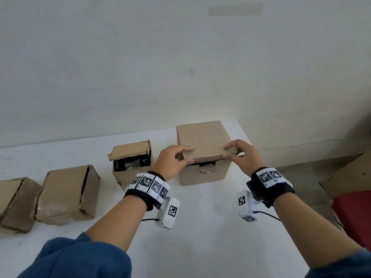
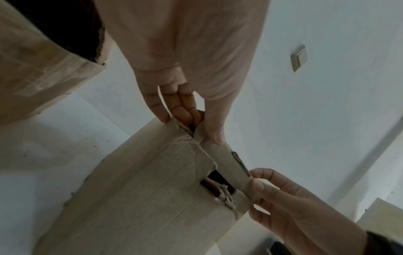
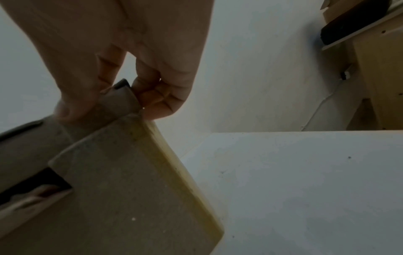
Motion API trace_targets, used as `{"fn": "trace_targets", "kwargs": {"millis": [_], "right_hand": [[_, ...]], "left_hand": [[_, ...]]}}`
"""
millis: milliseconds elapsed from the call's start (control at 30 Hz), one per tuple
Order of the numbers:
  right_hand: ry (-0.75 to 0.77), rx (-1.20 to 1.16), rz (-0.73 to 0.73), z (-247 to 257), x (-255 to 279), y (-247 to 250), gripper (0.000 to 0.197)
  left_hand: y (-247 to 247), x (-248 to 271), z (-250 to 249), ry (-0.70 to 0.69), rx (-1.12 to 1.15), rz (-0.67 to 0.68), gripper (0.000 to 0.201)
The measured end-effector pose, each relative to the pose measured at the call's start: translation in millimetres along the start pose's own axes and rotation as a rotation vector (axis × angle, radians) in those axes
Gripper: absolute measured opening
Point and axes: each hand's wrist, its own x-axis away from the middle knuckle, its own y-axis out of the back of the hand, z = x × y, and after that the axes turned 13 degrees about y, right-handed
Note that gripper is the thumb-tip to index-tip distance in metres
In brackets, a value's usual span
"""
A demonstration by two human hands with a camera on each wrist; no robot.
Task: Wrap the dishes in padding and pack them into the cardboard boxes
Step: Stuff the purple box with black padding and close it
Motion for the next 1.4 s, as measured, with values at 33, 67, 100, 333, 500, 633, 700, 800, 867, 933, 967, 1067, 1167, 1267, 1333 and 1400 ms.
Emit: {"fn": "trace_targets", "kwargs": {"millis": [33, 67, 100, 333, 500, 633, 700, 800, 867, 933, 967, 1067, 1167, 1267, 1333, 1400], "right_hand": [[-0.007, 0.012, -0.004, -0.6, 0.0, -0.5, 0.019], [-0.013, 0.031, -0.002, -1.3, 0.0, -0.9, 0.019], [-0.013, 0.056, 0.005, -2.0, -0.2, -1.7, 0.019], [-0.020, 0.138, -0.026, 4.6, 7.7, -11.8, 0.017], [0.058, 0.370, -0.090, 17.2, 25.2, -22.0, 0.014], [-0.130, 0.311, 0.020, 18.0, 32.8, -43.0, 0.026], [-0.213, 0.202, -0.055, 14.6, 32.4, -50.4, 0.024], [-0.266, 0.099, -0.133, 13.4, 32.9, -54.8, 0.014], [-0.251, 0.092, -0.128, 15.6, 35.1, -54.7, 0.011], [-0.225, 0.094, -0.119, 18.6, 37.5, -54.8, 0.009], [-0.224, 0.082, -0.124, 20.4, 38.4, -55.1, 0.009], [-0.333, -0.055, -0.138, 25.0, 39.5, -55.3, 0.008], [-0.497, -0.360, -0.140, 30.8, 40.4, -55.8, 0.013], [-0.537, -0.601, -0.231, 35.3, 38.9, -55.0, 0.019], [-0.541, -0.642, -0.260, 36.9, 36.5, -54.1, 0.018], [-0.541, -0.635, -0.270, 37.3, 33.7, -54.3, 0.017]], "left_hand": [[-0.6, 0.3, 0.5, -0.018, -0.040, -0.005, 0.035], [-1.1, 0.7, 1.0, -0.037, -0.086, -0.011, 0.034], [-1.9, 1.3, 2.7, -0.053, -0.127, -0.021, 0.034], [-11.5, 3.8, 12.9, -0.024, -0.192, -0.085, 0.030], [-12.2, 0.5, 10.1, -0.002, -0.177, -0.075, 0.028], [-13.7, 1.0, 8.7, 0.014, -0.170, -0.076, 0.028], [-14.2, 1.0, 8.5, 0.019, -0.169, -0.077, 0.028], [-13.7, 0.0, 7.9, 0.017, -0.169, -0.076, 0.027], [-13.4, -0.3, 7.1, 0.019, -0.172, -0.070, 0.027], [-13.5, -0.1, 7.2, 0.026, -0.175, -0.065, 0.026], [-13.6, 0.1, 7.7, 0.028, -0.176, -0.065, 0.026], [-14.0, 1.0, 8.6, 0.033, -0.171, -0.061, 0.026], [-14.4, 1.7, 9.5, 0.037, -0.172, -0.060, 0.026], [-14.6, 2.4, 9.8, 0.034, -0.173, -0.062, 0.026], [-15.0, 2.8, 10.0, 0.031, -0.169, -0.068, 0.026], [-15.0, 3.1, 10.3, 0.023, -0.169, -0.073, 0.027]]}}
